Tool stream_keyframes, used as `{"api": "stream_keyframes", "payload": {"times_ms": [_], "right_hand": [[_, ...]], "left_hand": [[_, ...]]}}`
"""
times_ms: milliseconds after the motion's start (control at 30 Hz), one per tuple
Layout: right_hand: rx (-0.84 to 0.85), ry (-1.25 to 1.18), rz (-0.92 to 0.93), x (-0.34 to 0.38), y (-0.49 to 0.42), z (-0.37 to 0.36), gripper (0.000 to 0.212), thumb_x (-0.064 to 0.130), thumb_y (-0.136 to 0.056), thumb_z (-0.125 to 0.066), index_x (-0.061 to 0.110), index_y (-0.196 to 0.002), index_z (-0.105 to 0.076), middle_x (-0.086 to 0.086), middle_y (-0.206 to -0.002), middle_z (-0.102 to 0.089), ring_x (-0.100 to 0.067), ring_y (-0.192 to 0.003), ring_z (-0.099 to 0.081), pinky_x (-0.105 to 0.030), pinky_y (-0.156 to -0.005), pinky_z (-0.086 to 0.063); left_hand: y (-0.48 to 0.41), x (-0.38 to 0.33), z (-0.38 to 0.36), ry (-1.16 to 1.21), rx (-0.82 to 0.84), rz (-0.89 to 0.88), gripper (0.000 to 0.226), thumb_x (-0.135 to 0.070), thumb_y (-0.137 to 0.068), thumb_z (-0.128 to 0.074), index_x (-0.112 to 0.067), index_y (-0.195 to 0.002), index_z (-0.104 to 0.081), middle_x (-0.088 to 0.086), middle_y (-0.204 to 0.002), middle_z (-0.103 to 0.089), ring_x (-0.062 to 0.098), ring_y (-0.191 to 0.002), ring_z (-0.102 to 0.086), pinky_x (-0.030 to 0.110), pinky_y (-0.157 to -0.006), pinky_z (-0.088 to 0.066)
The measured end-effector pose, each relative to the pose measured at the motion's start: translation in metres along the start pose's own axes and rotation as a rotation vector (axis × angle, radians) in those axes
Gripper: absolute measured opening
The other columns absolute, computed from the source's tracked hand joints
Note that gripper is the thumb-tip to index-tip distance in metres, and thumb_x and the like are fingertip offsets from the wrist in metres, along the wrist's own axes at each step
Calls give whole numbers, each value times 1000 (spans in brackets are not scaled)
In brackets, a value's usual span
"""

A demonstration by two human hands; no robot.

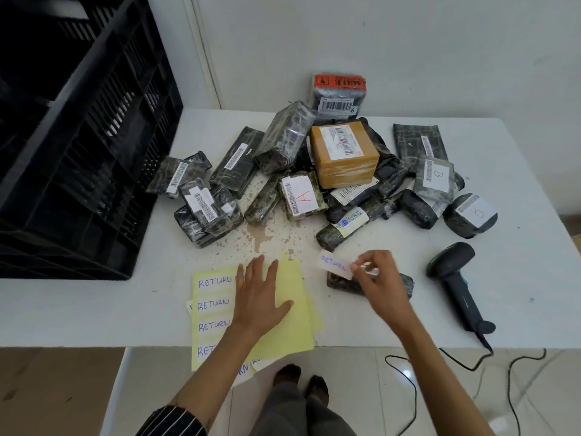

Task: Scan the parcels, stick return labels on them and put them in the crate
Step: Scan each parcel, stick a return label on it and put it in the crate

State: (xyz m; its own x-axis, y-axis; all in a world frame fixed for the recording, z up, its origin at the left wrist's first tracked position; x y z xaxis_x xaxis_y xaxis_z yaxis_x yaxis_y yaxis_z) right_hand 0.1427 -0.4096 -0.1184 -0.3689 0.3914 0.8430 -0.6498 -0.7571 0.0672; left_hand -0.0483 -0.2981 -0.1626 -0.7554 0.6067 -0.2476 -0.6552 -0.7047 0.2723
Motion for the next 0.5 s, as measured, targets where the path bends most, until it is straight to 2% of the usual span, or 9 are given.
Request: {"api": "stream_keyframes", "payload": {"times_ms": [67, 133, 233, 333, 500], "right_hand": [[9, -3, -83, -13, 1, 25, 18, 8, -89, -61, 22, -79, -54, -3, -96, -48, -8, -79, -47, -14, -68, -37], [39, -30, -135, -24, 5, 44, 9, 7, -90, -58, 13, -84, -56, -6, -94, -50, -6, -71, -46, -12, -62, -36], [96, -22, -81, -29, 11, 54, 16, 1, -89, -58, 15, -81, -54, -13, -93, -53, -7, -73, -48, -10, -65, -39], [126, 72, -33, -39, 11, 50, 29, -1, -87, -60, 24, -75, -51, -6, -90, -50, -3, -73, -49, -10, -67, -38], [36, 155, -6, -56, 4, 41, 30, 4, -86, -62, 29, -75, -49, 10, -88, -45, -12, -79, -47, -27, -75, -40]], "left_hand": [[-1, -18, 7, 75, -76, -72, 69, -46, -93, -47, -19, -149, -17, 9, -156, -8, 23, -145, -6, 36, -116, 5], [-6, -42, 10, 151, -104, -172, 61, -38, -95, -46, -21, -148, -20, 6, -156, -10, 22, -144, -9, 33, -116, -3], [-18, -74, 4, 234, -54, -329, 61, -34, -93, -52, -28, -147, -23, 3, -155, -12, 21, -142, -13, 30, -114, -11], [-30, -97, -9, 265, 63, -422, 67, -39, -88, -60, -29, -146, -27, 1, -155, -12, 19, -141, -15, 32, -113, -16], [-44, -104, -18, 373, 75, -402, 74, -47, -80, -68, -27, -143, -35, -1, -147, -27, 14, -137, -18, 33, -113, -25]]}}
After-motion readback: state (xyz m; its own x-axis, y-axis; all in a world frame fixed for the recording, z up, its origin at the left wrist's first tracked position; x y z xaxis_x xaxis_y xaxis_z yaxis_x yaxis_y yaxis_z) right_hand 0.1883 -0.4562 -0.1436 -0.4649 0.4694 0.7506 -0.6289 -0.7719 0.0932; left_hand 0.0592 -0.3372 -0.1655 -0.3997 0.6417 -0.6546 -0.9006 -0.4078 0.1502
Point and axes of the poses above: each hand's wrist, its own y-axis away from the middle knuckle, its own z-axis out of the back of the hand, x = y × z, the point moved 4 cm from there along -y, towards the middle knuckle
